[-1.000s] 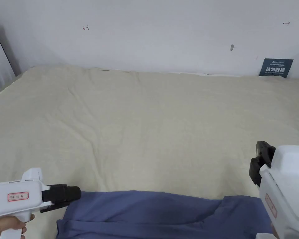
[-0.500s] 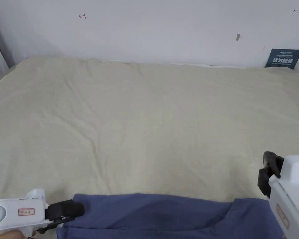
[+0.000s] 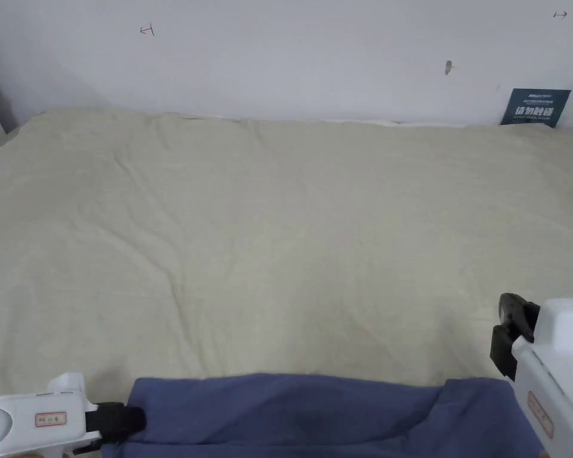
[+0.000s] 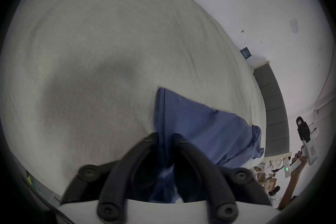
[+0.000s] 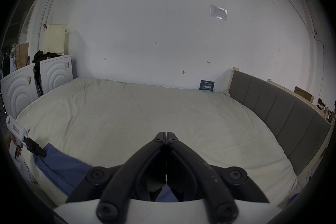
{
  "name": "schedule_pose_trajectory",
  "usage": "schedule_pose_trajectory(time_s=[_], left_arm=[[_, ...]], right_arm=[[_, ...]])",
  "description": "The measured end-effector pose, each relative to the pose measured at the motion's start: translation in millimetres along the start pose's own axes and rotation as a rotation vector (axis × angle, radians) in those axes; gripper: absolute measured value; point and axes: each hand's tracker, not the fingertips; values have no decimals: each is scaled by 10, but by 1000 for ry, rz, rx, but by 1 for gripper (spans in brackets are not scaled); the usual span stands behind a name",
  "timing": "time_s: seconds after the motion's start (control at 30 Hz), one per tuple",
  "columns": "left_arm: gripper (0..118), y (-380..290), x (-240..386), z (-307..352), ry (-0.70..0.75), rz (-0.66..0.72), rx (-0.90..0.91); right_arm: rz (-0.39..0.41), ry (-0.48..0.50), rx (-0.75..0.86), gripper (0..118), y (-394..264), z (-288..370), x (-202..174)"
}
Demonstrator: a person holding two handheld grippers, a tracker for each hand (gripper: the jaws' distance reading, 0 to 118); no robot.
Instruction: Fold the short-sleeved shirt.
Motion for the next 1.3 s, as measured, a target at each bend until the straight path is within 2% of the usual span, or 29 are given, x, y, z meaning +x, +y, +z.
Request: schedule_pose_trajectory(time_s=[0.2, 0.47, 0.53, 0.63, 0.77, 0.87, 1.03, 1.3], left_arm=[[8, -86, 174, 41, 26, -28, 25], [7, 3, 321, 560, 25, -68, 93], [7, 44, 281, 714, 62, -100, 116], [7, 94, 139, 921, 110, -58, 128], [7, 76, 131, 1049, 205, -67, 123], [7, 9, 375, 1009, 197, -73, 120], [7, -106, 1047, 802, 29, -180, 72], [7, -233, 2029, 28, -74, -287, -49]], right_arm=[[-7, -3, 3, 2, 11, 71, 71], [-29, -5, 35, 2, 97, 147, 164], [-28, -1, 44, 2, 110, 166, 177], [-41, 9, 56, 2, 115, 196, 199], [-48, 21, 63, 2, 99, 239, 222], [-49, 28, 63, 2, 82, 266, 250], [-55, 33, 70, 2, 71, 322, 327], [-61, 19, 73, 2, 35, 421, 513]])
